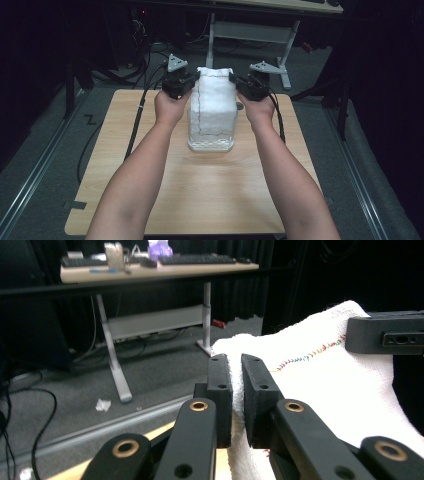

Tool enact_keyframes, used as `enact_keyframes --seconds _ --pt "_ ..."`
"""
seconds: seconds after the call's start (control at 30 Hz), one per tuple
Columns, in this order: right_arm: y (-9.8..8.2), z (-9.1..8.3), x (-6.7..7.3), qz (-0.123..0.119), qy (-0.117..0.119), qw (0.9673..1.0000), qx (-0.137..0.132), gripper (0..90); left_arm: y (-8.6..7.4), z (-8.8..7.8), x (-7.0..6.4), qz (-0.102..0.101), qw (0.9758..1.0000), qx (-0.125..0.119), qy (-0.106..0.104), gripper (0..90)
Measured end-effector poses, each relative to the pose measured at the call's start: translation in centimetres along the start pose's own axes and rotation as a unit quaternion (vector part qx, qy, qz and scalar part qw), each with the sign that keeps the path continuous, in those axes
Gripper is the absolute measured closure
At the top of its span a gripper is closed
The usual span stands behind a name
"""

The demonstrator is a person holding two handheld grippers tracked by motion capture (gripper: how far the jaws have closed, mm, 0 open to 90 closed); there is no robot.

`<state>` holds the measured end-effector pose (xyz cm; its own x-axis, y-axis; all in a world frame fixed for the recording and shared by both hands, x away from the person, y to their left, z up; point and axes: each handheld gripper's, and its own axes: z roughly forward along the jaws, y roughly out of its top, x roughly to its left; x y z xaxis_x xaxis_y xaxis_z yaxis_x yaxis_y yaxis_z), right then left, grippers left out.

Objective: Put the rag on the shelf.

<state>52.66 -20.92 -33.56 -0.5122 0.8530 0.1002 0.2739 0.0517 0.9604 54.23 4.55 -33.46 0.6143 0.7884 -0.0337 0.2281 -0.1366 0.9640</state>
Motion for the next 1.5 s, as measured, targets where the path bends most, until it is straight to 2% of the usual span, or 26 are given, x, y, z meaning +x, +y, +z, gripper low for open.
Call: enact_keyframes --seconds 0.07,0.13,0.23,0.37,0.4,0.43,0.47,0.5,0.53,0.57,0.6,0.7,0.8,0.9,1.07,1.27,1.33,1.37,1.4,1.43,1.5 --pt "-0.2 0.5 0.0 -0.01 -0.004 0.9999 0.01 85.6 -0.6 0.6 0.3 0.002 0.9998 0.018 0.003 83.4" --pt "-0.4 0.9 0.0 -0.023 -0.012 0.9995 0.018 85.6 -0.8 0.8 0.3 0.001 0.9997 0.023 0.003 83.3" --pt "-0.9 1.4 -0.1 -0.03 -0.014 0.999 0.029 85.5 -1.6 1.5 0.7 -0.008 0.9993 0.038 0.004 83.0" --pt "-1.5 2.0 -0.2 -0.031 -0.017 0.9984 0.046 85.3 -2.4 1.9 0.8 -0.01 0.9987 0.05 0.006 82.6" --pt "-1.9 2.5 -0.2 -0.033 -0.017 0.9976 0.058 85.1 -2.8 2.1 0.9 -0.009 0.9981 0.059 0.011 81.8" --pt "-2.0 2.7 -0.3 -0.031 -0.017 0.9971 0.067 84.8 -2.9 2.1 1.1 -0.014 0.9979 0.063 0.011 80.6" --pt "-2.2 2.8 -0.4 -0.031 -0.019 0.997 0.069 84.1 -3.0 2.2 1.3 -0.029 0.9975 0.064 0.005 77.8" --pt "-2.4 2.9 -0.4 -0.027 -0.02 0.9971 0.069 82.2 -3.0 2.2 1.7 -0.045 0.9969 0.064 -0.004 71.9" --pt "-2.4 2.9 -0.5 -0.022 -0.017 0.9972 0.07 78.0 -2.9 2.1 1.8 -0.05 0.9968 0.062 -0.003 65.2" --pt "-2.4 3.0 -0.6 -0.017 -0.012 0.9975 0.068 74.7 -2.9 2.1 1.8 -0.05 0.9968 0.062 -0.003 64.1" --pt "-2.4 2.9 -0.6 -0.014 -0.011 0.9977 0.066 72.8 -2.7 1.8 1.7 -0.047 0.9976 0.051 -0.005 63.8" --pt "-2.2 2.9 -0.4 -0.022 -0.009 0.9974 0.068 72.0 -2.4 1.6 1.5 -0.045 0.9981 0.042 -0.01 61.7" --pt "-2.1 2.9 -0.2 -0.029 -0.013 0.9971 0.069 68.6 -2.4 1.6 1.5 -0.049 0.9979 0.042 -0.012 60.9" --pt "-2.0 2.7 -0.2 -0.03 -0.012 0.9967 0.074 67.4 -2.4 1.5 1.6 -0.048 0.9973 0.055 -0.014 59.7" --pt "-2.1 2.3 -0.5 -0.027 -0.013 0.9964 0.079 62.1 -2.2 1.1 1.5 -0.048 0.9974 0.053 -0.015 59.9" --pt "-2.6 1.5 -0.5 -0.029 -0.02 0.9964 0.078 55.7 -2.3 0.0 0.9 -0.03 0.9985 0.043 -0.019 58.9" --pt "-2.9 0.6 -0.4 -0.036 -0.021 0.9965 0.072 54.3 -2.6 -0.7 0.8 -0.026 0.9987 0.039 -0.018 58.6" --pt "-3.0 0.3 -0.3 -0.038 -0.021 0.9965 0.071 53.8 -3.0 -1.3 0.8 -0.011 0.9991 0.039 -0.013 58.1" --pt "-3.0 0.3 -0.3 -0.038 -0.021 0.9965 0.071 53.8 -3.0 -1.3 0.8 -0.011 0.9991 0.039 -0.013 57.6" --pt "-3.2 -0.5 -0.2 -0.044 -0.021 0.9965 0.068 52.5 -3.5 -1.9 0.9 -0.004 0.9988 0.046 -0.014 56.7" --pt "-3.6 -1.4 0.0 -0.051 -0.025 0.9963 0.064 52.0 -4.1 -2.7 1.1 -0.009 0.9988 0.048 -0.011 56.2"
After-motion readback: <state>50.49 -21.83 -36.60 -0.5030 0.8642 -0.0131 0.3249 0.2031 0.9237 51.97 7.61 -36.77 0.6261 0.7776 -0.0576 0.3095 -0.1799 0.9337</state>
